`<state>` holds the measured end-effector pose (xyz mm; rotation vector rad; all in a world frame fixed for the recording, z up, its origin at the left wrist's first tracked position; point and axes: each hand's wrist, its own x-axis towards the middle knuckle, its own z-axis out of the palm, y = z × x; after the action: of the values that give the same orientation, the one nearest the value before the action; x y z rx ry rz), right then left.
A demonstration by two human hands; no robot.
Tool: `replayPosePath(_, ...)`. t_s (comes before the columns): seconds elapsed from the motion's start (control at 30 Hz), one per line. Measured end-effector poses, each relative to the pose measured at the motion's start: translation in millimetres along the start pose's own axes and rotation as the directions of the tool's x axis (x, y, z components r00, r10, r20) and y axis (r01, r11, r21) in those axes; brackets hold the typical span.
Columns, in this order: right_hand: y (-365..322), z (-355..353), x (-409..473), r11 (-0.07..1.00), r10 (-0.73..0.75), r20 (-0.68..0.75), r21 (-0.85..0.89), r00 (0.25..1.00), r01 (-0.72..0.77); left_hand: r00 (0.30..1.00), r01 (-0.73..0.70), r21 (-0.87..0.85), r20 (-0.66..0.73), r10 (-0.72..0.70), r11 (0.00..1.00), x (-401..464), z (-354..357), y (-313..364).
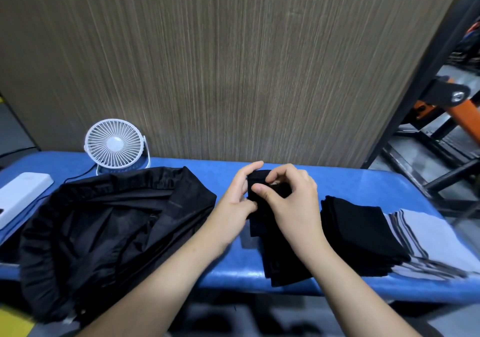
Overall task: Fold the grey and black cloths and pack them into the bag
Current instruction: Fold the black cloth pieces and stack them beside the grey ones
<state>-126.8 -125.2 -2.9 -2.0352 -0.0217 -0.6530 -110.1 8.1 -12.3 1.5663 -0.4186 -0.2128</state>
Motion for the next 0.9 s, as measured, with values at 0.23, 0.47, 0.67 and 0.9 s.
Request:
replayPosePath(0.23, 7, 3, -1, 0.999, -0.034, 0.025, -0.025, 0.999, 0.035, 0.998, 0.046, -0.131, 0.051, -0.04, 0.99, -1, 0, -5)
replayPosePath(0.47, 11, 5, -5, 0.977, -0.184, 0.095, -0.095, 0.978, 0.193, 0.999, -0.014, -0.102, -0.049, 0.009, 0.995, 2, -3, -5)
replayPosePath(0.67, 15, -5, -1, 0.979, -0.199, 0.045, -0.024, 0.979, 0.2, 0.994, -0.005, -0.232, -0.105, -0.021, 0.973, 6, -13, -1)
replayPosePath(0.9, 15, -26, 8, 0.942, 0.048, 0.329, 0.299, 0.943, -0.153, 0.993, 0.035, -0.285, -0.101, -0.067, 0.958, 6, -22, 4)
